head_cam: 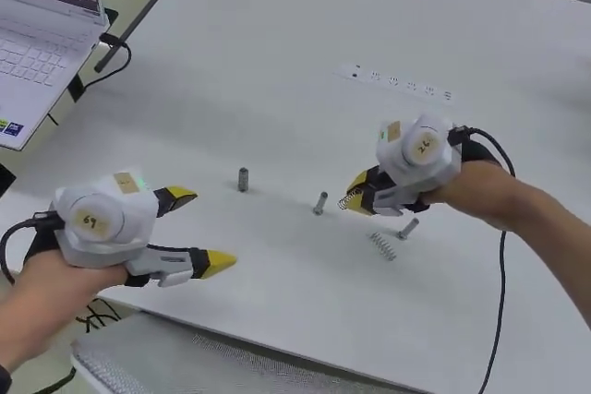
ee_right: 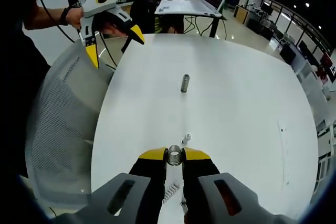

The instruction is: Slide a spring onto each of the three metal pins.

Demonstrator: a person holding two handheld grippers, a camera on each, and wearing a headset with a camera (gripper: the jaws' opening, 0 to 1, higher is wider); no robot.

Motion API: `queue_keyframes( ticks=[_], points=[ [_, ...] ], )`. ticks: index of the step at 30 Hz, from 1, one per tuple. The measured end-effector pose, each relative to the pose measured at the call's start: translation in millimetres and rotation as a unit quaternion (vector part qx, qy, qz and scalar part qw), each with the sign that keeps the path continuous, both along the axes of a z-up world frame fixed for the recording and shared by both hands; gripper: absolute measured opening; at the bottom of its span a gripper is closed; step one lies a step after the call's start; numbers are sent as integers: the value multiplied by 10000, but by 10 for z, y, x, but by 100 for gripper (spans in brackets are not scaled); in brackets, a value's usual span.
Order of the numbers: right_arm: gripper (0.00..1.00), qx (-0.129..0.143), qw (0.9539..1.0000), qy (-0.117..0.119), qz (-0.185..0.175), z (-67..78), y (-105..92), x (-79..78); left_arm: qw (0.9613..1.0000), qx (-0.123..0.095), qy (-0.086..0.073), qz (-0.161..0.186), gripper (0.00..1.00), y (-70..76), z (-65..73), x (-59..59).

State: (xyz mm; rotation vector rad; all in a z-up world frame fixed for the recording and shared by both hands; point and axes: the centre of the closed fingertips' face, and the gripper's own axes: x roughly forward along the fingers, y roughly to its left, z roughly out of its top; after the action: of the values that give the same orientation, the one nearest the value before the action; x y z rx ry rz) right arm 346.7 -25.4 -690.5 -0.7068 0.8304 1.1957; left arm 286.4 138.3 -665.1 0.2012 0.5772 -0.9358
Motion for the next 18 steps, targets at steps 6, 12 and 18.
queue_keyframes(
  ticks=[6,12,18],
  points=[
    [9,-64,10000,26,34,-51,24,91,10000,-26,31,68,62,21,1,-22],
    [9,-101,9999,69,63,-93,66,172,9999,-72,52,139,62,49,6,-40],
    [9,-124,9998,119,130,-119,154,180,9997,-94,83,209,61,89,2,-35]
  ],
)
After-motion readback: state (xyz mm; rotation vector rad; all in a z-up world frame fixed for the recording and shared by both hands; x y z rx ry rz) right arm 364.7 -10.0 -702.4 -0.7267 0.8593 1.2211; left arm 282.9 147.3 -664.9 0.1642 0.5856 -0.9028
